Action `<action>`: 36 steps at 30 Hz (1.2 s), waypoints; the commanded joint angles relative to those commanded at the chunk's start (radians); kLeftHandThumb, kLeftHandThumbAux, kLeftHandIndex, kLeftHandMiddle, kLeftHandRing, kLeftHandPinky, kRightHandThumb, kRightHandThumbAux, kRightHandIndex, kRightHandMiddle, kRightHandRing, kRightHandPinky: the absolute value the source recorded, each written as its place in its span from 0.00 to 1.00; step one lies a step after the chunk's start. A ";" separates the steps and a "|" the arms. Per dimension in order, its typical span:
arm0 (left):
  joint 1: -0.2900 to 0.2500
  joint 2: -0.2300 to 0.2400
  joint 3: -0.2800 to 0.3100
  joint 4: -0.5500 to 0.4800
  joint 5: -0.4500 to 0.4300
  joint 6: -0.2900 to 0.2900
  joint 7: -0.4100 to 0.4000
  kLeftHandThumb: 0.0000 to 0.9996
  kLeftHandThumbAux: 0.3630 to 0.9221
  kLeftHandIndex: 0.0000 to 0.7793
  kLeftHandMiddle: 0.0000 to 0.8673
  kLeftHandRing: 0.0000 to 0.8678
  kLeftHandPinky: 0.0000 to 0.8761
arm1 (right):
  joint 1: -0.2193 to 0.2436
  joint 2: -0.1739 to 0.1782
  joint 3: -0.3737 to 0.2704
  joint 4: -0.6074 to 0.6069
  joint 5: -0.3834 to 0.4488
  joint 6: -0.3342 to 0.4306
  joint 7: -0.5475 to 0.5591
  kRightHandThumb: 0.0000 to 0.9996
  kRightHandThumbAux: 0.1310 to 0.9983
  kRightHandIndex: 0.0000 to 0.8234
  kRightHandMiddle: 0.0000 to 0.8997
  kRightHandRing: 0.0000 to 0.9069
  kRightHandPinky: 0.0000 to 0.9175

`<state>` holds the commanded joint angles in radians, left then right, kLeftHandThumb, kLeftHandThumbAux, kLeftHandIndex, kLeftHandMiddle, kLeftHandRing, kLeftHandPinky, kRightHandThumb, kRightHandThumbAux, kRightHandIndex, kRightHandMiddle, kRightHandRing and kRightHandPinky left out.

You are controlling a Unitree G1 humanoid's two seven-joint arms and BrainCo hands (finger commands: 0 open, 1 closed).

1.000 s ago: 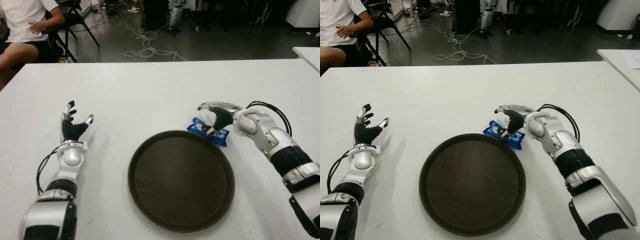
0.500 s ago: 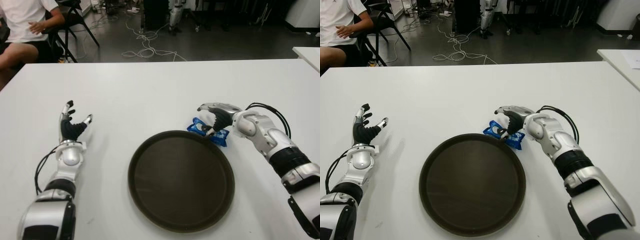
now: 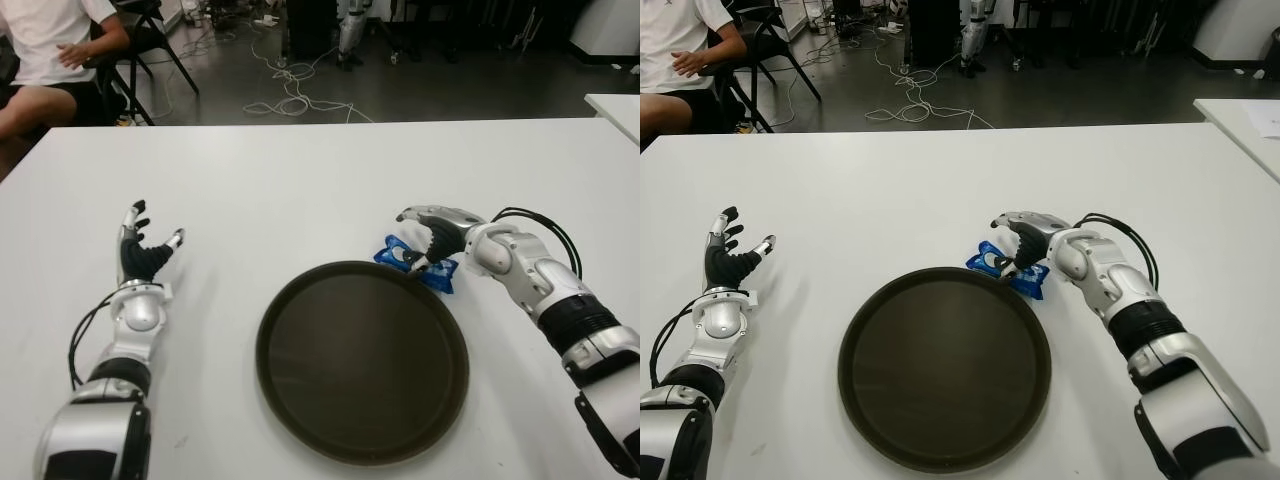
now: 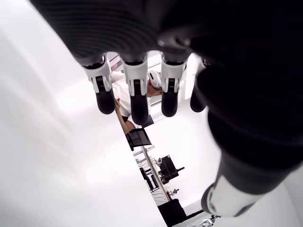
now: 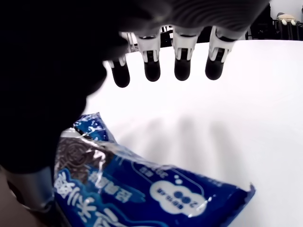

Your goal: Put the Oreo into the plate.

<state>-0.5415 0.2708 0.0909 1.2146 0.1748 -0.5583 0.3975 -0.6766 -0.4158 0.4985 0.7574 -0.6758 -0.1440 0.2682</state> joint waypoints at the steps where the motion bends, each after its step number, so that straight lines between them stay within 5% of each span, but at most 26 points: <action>1: 0.000 0.000 0.000 0.000 0.000 -0.001 0.000 0.00 0.79 0.11 0.14 0.13 0.12 | -0.002 0.001 0.000 0.004 0.000 0.001 -0.001 0.00 0.65 0.00 0.00 0.00 0.00; 25: -0.001 0.002 0.003 0.004 -0.005 0.011 -0.007 0.00 0.75 0.09 0.13 0.12 0.11 | -0.021 -0.003 0.010 0.013 0.004 0.014 0.009 0.00 0.74 0.00 0.00 0.00 0.02; 36: -0.003 0.000 0.006 0.005 -0.008 0.016 -0.006 0.00 0.73 0.10 0.14 0.12 0.11 | -0.023 -0.006 0.006 0.005 0.009 0.022 0.026 0.00 0.71 0.00 0.00 0.00 0.01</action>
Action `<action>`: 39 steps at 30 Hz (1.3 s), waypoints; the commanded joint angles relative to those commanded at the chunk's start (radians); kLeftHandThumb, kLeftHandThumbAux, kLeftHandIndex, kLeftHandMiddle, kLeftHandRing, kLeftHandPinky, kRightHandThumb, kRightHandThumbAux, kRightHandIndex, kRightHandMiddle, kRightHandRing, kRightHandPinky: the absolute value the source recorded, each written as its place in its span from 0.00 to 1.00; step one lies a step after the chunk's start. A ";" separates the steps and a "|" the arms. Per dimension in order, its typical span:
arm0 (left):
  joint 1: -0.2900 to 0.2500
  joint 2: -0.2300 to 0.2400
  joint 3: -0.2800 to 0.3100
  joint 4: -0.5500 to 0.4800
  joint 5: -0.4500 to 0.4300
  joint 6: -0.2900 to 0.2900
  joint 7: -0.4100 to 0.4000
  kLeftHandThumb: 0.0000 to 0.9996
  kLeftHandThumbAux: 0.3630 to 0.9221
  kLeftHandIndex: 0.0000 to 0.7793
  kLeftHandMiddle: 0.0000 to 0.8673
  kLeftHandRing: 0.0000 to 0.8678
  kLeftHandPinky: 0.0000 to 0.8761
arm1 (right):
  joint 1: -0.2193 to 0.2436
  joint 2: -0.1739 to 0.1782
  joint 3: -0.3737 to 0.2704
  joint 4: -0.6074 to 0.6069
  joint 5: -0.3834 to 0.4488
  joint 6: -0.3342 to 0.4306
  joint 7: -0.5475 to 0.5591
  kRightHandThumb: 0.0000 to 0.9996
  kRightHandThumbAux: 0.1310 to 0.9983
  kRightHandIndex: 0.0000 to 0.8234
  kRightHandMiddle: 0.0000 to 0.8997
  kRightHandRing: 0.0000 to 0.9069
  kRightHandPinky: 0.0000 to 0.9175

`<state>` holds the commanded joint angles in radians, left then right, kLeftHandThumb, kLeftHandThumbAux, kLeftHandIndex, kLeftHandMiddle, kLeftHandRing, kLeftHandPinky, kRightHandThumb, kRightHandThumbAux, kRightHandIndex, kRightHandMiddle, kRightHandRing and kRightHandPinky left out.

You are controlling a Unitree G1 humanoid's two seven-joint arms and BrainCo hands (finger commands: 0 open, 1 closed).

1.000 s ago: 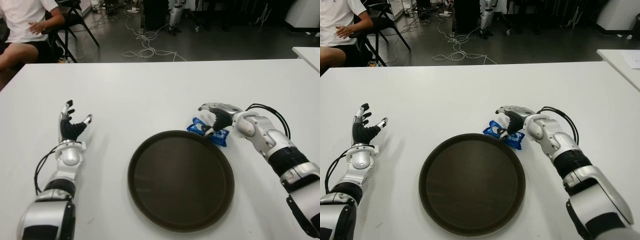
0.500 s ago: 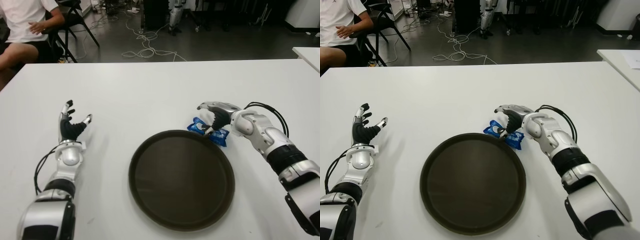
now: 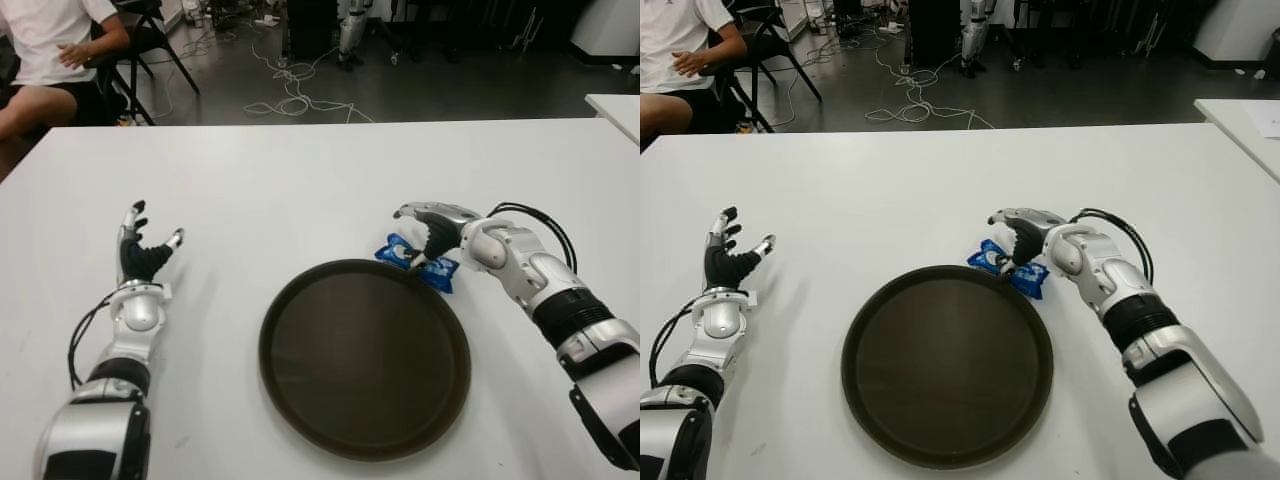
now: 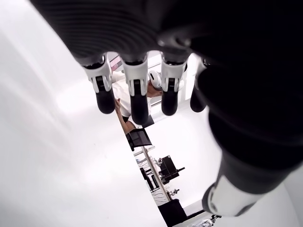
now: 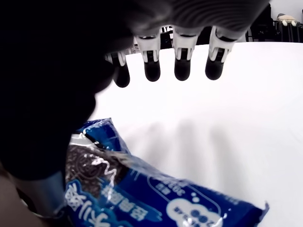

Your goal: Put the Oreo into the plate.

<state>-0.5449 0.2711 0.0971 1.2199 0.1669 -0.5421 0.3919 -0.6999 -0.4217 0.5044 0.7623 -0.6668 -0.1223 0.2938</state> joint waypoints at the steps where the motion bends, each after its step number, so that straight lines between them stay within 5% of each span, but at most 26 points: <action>1: 0.000 0.000 -0.001 0.000 0.002 -0.001 0.002 0.00 0.73 0.10 0.14 0.13 0.11 | 0.000 0.000 -0.001 0.000 0.001 0.000 -0.001 0.00 0.71 0.00 0.00 0.00 0.00; 10: 0.003 0.002 -0.007 -0.003 0.010 -0.014 0.008 0.00 0.78 0.10 0.15 0.13 0.12 | -0.002 -0.001 0.003 0.008 -0.004 -0.012 -0.012 0.00 0.72 0.00 0.00 0.00 0.00; 39: 0.001 0.002 -0.008 -0.002 0.011 -0.012 0.006 0.01 0.75 0.10 0.15 0.14 0.12 | 0.010 -0.008 -0.015 -0.029 0.022 -0.032 0.012 0.00 0.74 0.00 0.00 0.00 0.01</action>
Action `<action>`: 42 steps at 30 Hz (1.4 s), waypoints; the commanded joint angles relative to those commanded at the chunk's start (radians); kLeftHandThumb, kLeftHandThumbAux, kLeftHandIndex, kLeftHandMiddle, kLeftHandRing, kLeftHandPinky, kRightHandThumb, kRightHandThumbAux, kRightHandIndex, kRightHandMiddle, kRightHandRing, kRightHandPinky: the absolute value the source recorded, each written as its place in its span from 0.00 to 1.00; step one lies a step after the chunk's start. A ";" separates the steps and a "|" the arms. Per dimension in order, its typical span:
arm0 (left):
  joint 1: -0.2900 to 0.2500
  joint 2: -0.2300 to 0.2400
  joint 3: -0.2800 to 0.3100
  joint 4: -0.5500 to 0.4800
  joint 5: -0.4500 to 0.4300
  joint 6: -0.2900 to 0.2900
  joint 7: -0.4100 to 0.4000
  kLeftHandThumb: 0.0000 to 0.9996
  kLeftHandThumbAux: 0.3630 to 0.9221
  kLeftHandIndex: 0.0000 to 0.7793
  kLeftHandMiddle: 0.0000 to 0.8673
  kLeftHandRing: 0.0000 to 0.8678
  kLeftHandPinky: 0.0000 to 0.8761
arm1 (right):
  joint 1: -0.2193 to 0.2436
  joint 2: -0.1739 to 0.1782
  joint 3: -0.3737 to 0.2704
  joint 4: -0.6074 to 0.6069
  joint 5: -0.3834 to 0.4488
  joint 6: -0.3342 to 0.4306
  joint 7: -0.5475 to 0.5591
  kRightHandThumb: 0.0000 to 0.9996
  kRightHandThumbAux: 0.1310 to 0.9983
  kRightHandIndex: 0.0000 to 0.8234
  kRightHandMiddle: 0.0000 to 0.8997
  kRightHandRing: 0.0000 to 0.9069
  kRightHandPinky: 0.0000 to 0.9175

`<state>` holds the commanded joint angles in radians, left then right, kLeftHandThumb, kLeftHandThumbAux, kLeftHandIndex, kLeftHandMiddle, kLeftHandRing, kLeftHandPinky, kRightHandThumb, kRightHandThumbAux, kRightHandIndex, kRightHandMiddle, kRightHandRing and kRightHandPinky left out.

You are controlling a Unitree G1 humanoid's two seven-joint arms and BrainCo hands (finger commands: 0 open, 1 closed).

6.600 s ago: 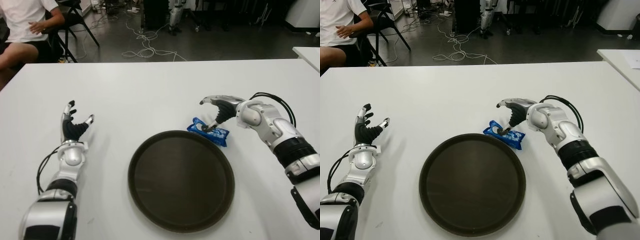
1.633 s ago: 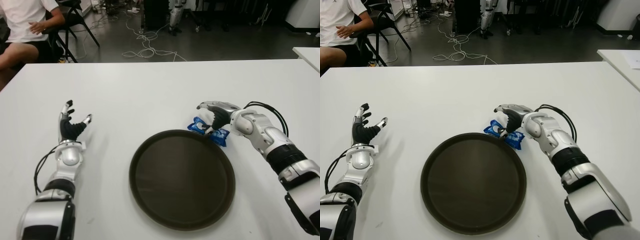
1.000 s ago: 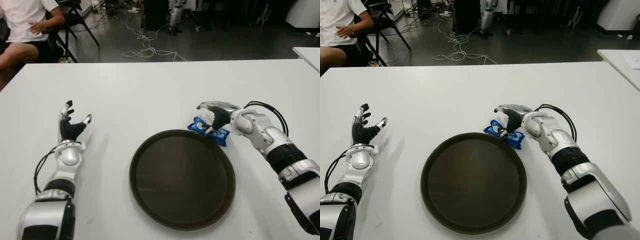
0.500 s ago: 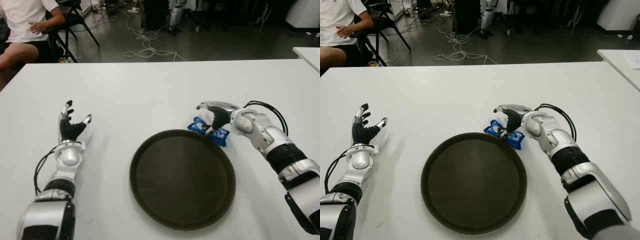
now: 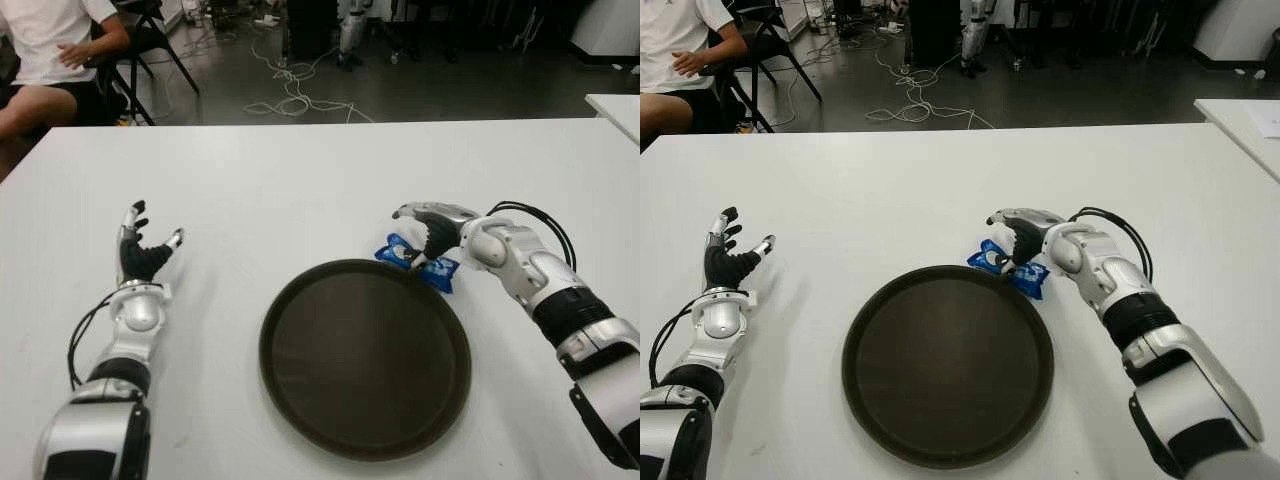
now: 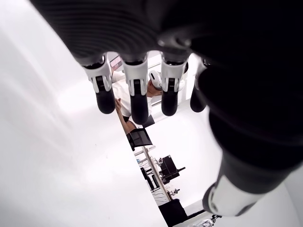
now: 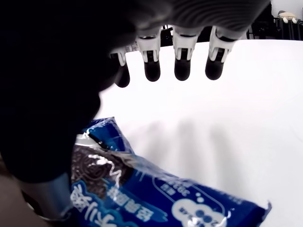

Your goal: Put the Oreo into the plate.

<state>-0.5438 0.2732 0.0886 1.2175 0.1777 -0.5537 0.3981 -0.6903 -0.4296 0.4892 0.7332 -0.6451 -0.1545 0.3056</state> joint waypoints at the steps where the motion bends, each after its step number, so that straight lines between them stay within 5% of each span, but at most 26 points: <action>1: 0.000 0.000 0.001 0.000 -0.001 0.000 -0.002 0.02 0.75 0.10 0.15 0.14 0.12 | 0.002 -0.002 -0.001 -0.006 0.002 -0.004 0.003 0.00 0.74 0.00 0.00 0.00 0.01; 13: -0.002 0.001 0.001 0.004 -0.002 0.005 -0.003 0.02 0.75 0.10 0.15 0.13 0.12 | 0.047 -0.040 -0.031 -0.190 0.032 0.003 0.103 0.00 0.72 0.00 0.00 0.00 0.01; 42: -0.004 0.001 0.005 0.005 -0.009 0.009 -0.016 0.00 0.72 0.08 0.12 0.11 0.11 | 0.044 -0.042 -0.035 -0.180 0.020 0.013 0.108 0.00 0.67 0.00 0.00 0.00 0.00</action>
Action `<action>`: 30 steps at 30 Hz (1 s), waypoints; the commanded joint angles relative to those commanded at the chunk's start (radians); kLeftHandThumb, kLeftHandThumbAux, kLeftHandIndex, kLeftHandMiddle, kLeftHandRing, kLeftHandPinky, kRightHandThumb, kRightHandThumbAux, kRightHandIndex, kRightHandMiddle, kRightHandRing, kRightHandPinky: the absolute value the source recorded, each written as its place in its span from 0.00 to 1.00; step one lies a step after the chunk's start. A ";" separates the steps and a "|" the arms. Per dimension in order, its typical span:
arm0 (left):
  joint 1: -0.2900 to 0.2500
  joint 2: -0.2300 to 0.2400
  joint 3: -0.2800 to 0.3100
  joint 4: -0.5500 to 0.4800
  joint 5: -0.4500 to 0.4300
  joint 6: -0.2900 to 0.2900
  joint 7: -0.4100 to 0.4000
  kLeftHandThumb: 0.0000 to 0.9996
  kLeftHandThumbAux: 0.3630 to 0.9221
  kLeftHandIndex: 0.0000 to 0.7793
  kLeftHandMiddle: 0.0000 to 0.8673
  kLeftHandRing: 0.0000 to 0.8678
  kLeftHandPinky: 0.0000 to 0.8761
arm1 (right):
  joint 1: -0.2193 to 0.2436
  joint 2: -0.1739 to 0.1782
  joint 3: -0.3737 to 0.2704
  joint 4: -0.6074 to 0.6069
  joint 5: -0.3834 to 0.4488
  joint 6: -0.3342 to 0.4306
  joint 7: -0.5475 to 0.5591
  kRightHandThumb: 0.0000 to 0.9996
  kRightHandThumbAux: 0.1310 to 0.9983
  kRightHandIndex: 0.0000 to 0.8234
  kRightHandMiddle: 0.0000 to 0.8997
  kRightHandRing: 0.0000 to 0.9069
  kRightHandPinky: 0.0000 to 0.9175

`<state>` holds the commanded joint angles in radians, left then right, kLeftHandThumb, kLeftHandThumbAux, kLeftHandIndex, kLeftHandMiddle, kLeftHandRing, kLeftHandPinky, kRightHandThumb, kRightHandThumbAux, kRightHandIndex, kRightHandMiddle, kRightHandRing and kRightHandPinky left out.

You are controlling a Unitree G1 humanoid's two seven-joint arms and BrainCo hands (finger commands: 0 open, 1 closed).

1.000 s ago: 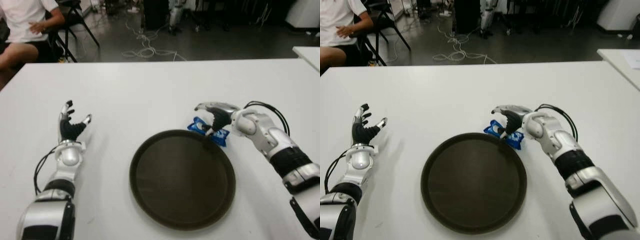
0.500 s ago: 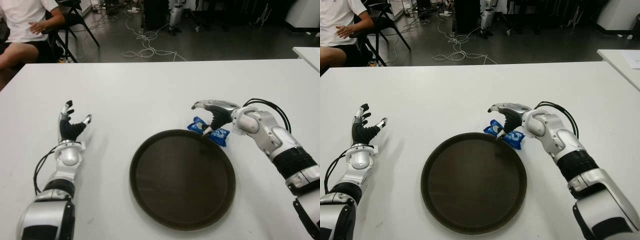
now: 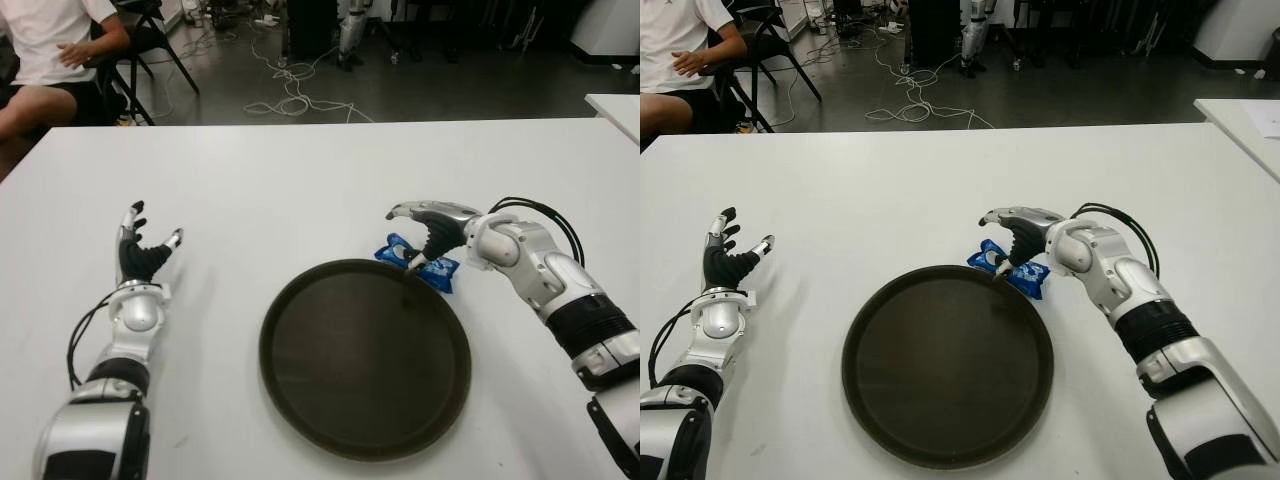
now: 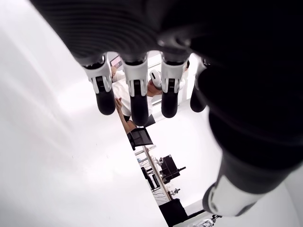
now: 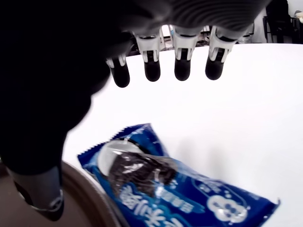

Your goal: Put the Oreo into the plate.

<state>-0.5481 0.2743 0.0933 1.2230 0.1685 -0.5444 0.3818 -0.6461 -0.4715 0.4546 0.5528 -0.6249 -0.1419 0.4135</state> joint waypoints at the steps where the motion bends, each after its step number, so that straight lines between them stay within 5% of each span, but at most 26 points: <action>1: 0.000 0.000 0.000 0.000 0.000 0.000 0.000 0.00 0.72 0.08 0.12 0.11 0.11 | -0.001 0.000 0.000 0.002 -0.001 0.000 -0.002 0.00 0.67 0.00 0.00 0.00 0.00; 30: 0.001 -0.002 -0.002 -0.004 0.002 -0.002 0.006 0.00 0.79 0.10 0.13 0.12 0.12 | -0.039 0.006 -0.002 0.094 -0.029 0.000 -0.076 0.00 0.65 0.00 0.00 0.00 0.01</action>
<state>-0.5470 0.2725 0.0915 1.2188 0.1701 -0.5462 0.3875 -0.6848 -0.4660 0.4526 0.6471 -0.6535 -0.1424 0.3374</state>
